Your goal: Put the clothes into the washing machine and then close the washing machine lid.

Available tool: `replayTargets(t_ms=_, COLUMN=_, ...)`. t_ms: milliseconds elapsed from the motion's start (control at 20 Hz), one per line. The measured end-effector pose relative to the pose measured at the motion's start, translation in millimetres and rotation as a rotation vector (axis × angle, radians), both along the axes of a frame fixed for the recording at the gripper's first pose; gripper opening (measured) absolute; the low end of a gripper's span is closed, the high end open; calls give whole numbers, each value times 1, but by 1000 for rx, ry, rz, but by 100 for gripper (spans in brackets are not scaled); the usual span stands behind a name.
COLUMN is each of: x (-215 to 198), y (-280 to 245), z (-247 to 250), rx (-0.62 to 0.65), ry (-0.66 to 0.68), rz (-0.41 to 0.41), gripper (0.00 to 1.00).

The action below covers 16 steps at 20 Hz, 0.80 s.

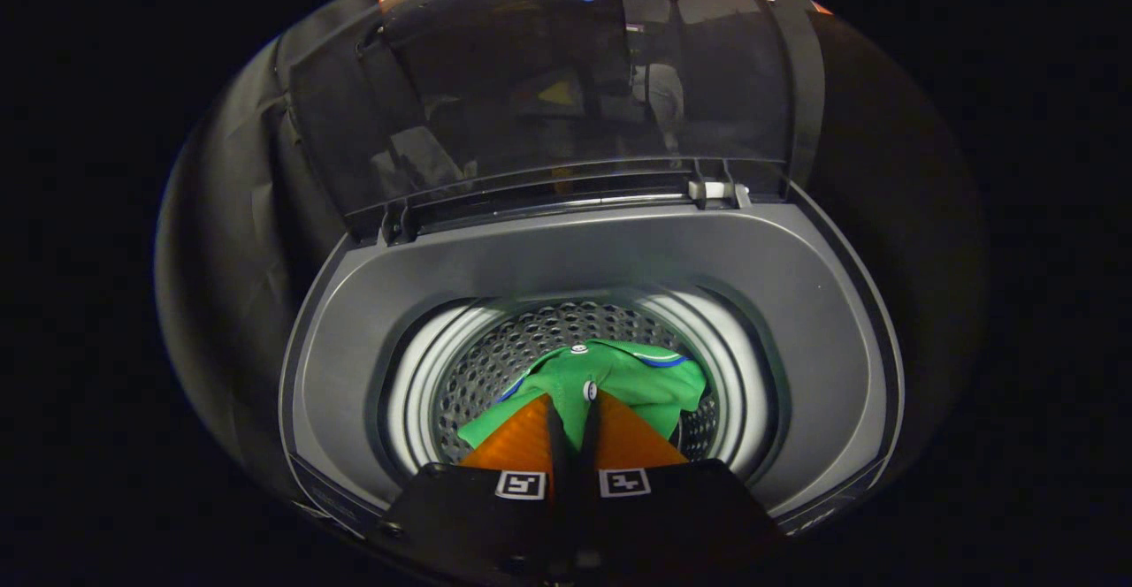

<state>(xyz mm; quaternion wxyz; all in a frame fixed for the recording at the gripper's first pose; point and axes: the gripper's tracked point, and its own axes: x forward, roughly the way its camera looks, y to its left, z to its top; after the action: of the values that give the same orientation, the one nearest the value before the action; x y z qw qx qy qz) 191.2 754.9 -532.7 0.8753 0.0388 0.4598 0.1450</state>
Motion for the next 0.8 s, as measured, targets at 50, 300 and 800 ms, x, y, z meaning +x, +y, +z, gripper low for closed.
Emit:
replayTargets(t_ms=50, x=-3, y=1, z=-1, rx=0, ry=22, rz=8, gripper=15)
replayTargets(t_ms=300, x=0, y=4, z=5, rx=-9, ry=8, rz=36, gripper=100)
replayTargets(t_ms=800, x=7, y=1, z=54, rx=19, ry=-107, rz=33, gripper=99)
